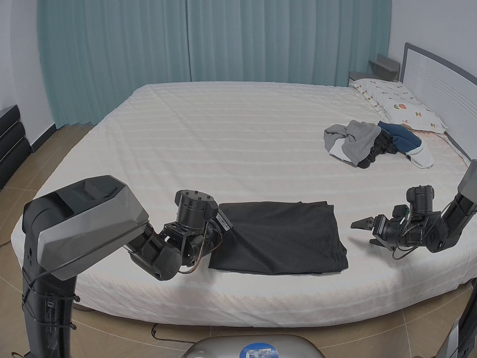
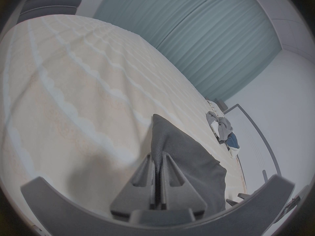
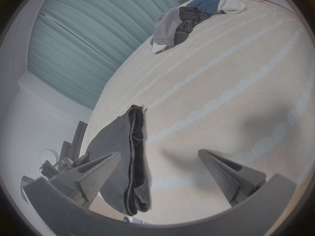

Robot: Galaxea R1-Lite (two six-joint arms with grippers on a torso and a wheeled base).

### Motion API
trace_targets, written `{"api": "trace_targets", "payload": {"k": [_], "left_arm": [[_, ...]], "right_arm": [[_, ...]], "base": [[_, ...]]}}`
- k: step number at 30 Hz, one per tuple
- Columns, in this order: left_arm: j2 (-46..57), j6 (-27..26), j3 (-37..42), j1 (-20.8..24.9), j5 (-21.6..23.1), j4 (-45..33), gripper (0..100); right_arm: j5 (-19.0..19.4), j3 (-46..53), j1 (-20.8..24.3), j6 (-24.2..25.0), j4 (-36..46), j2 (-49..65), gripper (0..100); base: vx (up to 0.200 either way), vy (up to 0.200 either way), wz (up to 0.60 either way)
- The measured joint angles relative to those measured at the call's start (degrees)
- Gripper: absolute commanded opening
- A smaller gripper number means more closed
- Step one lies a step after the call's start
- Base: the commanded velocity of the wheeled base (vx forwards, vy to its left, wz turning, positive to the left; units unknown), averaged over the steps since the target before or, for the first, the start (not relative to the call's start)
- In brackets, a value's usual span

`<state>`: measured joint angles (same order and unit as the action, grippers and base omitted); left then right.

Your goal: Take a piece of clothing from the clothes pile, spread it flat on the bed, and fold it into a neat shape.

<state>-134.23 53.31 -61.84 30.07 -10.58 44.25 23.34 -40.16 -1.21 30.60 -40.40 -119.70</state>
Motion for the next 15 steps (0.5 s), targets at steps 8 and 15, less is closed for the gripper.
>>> {"api": "trace_targets", "payload": {"k": [8, 15], "left_arm": [[1.4, -1.7, 0.5, -3.1, 0.0, -1.8, 0], [2.5, -1.9, 1.5, -6.0, 0.0, -3.7, 0]], "right_arm": [[0.5, 0.0, 0.0, 0.2, 0.0, 0.0, 100], [0.7, 0.1, 0.0, 0.2, 0.0, 0.0, 100]], "base": [[0.000, 0.000, 0.00], [0.000, 0.000, 0.00]]}}
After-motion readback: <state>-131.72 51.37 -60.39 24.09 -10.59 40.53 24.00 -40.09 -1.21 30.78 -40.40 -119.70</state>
